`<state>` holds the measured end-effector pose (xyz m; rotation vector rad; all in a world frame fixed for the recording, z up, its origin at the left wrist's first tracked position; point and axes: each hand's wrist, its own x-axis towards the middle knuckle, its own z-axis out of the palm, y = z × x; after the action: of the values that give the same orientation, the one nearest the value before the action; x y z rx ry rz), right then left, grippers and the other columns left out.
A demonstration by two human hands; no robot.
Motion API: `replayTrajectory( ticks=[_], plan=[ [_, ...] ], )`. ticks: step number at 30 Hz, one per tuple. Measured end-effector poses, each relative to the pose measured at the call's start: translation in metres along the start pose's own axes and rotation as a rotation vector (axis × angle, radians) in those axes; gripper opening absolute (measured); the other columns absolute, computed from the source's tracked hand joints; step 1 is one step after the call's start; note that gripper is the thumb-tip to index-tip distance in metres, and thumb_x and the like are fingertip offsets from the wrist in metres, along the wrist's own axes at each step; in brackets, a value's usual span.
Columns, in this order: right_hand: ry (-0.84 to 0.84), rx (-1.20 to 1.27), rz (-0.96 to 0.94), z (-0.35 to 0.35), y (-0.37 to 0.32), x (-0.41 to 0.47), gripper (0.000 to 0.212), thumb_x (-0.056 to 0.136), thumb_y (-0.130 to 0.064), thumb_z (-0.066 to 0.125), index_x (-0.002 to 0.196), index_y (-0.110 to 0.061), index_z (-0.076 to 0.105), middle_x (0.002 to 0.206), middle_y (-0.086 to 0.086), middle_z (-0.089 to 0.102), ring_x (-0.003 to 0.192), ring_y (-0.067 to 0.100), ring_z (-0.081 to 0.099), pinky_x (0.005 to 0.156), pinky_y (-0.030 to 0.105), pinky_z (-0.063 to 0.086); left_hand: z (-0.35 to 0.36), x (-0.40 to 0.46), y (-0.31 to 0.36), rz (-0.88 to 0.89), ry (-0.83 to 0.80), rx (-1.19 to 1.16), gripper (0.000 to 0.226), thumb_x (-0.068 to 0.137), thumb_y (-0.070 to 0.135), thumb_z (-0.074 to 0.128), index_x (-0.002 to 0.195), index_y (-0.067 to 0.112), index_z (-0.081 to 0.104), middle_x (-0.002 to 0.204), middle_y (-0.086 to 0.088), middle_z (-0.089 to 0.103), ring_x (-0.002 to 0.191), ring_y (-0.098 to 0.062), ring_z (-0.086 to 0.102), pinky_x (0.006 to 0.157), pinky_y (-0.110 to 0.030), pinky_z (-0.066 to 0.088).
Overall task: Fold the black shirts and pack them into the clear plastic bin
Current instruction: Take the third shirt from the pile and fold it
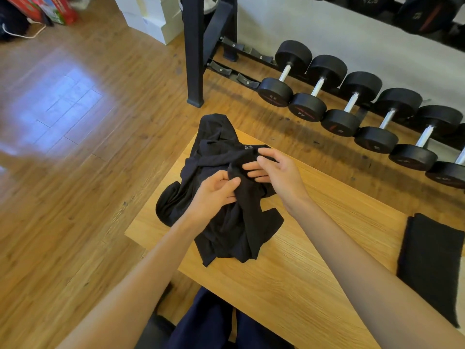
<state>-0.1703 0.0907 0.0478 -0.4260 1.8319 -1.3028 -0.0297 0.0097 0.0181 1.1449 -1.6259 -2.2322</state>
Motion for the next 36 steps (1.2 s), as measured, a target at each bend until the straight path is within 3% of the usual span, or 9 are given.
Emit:
replayTrajectory(
  ticks=[3, 5, 11, 16, 20, 24, 26, 31, 36],
  plan=[
    [-0.111, -0.152, 0.039, -0.010, 0.007, -0.006, 0.024, 0.099, -0.029, 0.052, 0.120, -0.024, 0.063, 0.096, -0.014, 0.073, 0.089, -0.006, 0.065, 0.076, 0.010, 0.045, -0.012, 0.004, 0.003, -0.024, -0.053, -0.139, 0.031, 0.100, 0.019, 0.050, 0.118, -0.006, 0.056, 0.108, -0.013, 0.068, 0.106, -0.023, 0.066, 0.096, -0.034, 0.053],
    [-0.223, -0.224, 0.071, -0.013, 0.013, -0.011, 0.022, 0.094, -0.036, 0.059, 0.113, -0.029, 0.067, 0.102, -0.019, 0.069, 0.094, -0.010, 0.061, 0.076, 0.008, 0.042, -0.018, 0.009, 0.005, -0.042, -0.062, -0.207, 0.030, 0.101, 0.020, 0.048, 0.117, -0.004, 0.058, 0.109, -0.010, 0.068, 0.108, -0.022, 0.065, 0.098, -0.035, 0.051],
    [-0.190, -0.156, 0.053, -0.015, 0.021, -0.016, 0.010, 0.092, -0.020, 0.065, 0.095, -0.016, 0.072, 0.088, -0.006, 0.075, 0.080, -0.001, 0.068, 0.065, 0.006, 0.045, -0.025, 0.023, 0.006, -0.079, 0.100, -0.219, 0.024, 0.101, 0.023, 0.049, 0.116, 0.011, 0.064, 0.116, -0.006, 0.070, 0.110, -0.018, 0.066, 0.094, -0.032, 0.052],
    [-0.138, -0.080, 0.008, -0.015, 0.015, -0.013, 0.014, 0.094, -0.016, 0.062, 0.107, -0.020, 0.063, 0.087, 0.008, 0.074, 0.079, 0.013, 0.072, 0.068, 0.021, 0.056, -0.017, 0.027, 0.007, -0.119, 0.246, -0.115, 0.034, 0.099, 0.020, 0.054, 0.133, 0.015, 0.052, 0.123, -0.004, 0.064, 0.109, -0.015, 0.065, 0.095, -0.031, 0.053],
    [-0.136, -0.003, -0.026, -0.015, 0.010, -0.011, 0.016, 0.096, -0.010, 0.056, 0.105, -0.013, 0.070, 0.095, 0.007, 0.073, 0.090, 0.018, 0.071, 0.071, 0.022, 0.057, 0.008, -0.004, 0.000, 0.181, 0.471, 0.189, 0.031, 0.097, 0.021, 0.056, 0.127, 0.018, 0.050, 0.110, 0.008, 0.060, 0.101, -0.003, 0.060, 0.087, -0.018, 0.051],
    [-0.238, -0.068, -0.059, -0.018, 0.006, -0.009, 0.030, 0.097, -0.004, 0.047, 0.117, -0.016, 0.067, 0.108, -0.001, 0.073, 0.103, 0.010, 0.068, 0.089, 0.024, 0.054, 0.031, -0.032, -0.016, 0.273, 0.268, 0.311, 0.041, 0.084, 0.027, 0.074, 0.119, 0.027, 0.051, 0.111, 0.015, 0.059, 0.102, 0.005, 0.057, 0.085, -0.012, 0.048],
    [-0.274, -0.116, -0.107, -0.019, 0.003, -0.011, 0.034, 0.095, -0.001, 0.051, 0.123, -0.015, 0.062, 0.108, -0.003, 0.074, 0.104, 0.007, 0.067, 0.091, 0.023, 0.053, 0.038, -0.029, -0.025, 0.241, 0.289, 0.378, 0.046, 0.080, 0.028, 0.078, 0.116, 0.031, 0.049, 0.113, 0.017, 0.056, 0.103, 0.005, 0.056, 0.087, -0.012, 0.048],
    [-0.073, -0.151, -0.241, -0.018, -0.002, -0.014, 0.022, 0.091, 0.001, 0.057, 0.104, -0.010, 0.071, 0.060, -0.012, 0.064, 0.067, -0.004, 0.064, 0.073, 0.006, 0.046, 0.034, -0.013, -0.023, 0.139, 0.304, 0.272, 0.016, 0.097, 0.018, 0.056, 0.113, 0.016, 0.060, 0.101, 0.006, 0.068, 0.096, -0.006, 0.066, 0.082, -0.019, 0.053],
    [0.012, -0.117, -0.219, -0.027, -0.008, -0.011, 0.006, 0.088, -0.014, 0.069, 0.090, -0.011, 0.074, 0.079, 0.000, 0.074, 0.074, 0.001, 0.068, 0.069, 0.010, 0.048, 0.019, -0.013, -0.004, 0.088, 0.088, 0.174, 0.016, 0.101, 0.019, 0.048, 0.109, 0.013, 0.061, 0.089, -0.009, 0.068, 0.089, -0.021, 0.066, 0.087, -0.038, 0.052]
  ],
)
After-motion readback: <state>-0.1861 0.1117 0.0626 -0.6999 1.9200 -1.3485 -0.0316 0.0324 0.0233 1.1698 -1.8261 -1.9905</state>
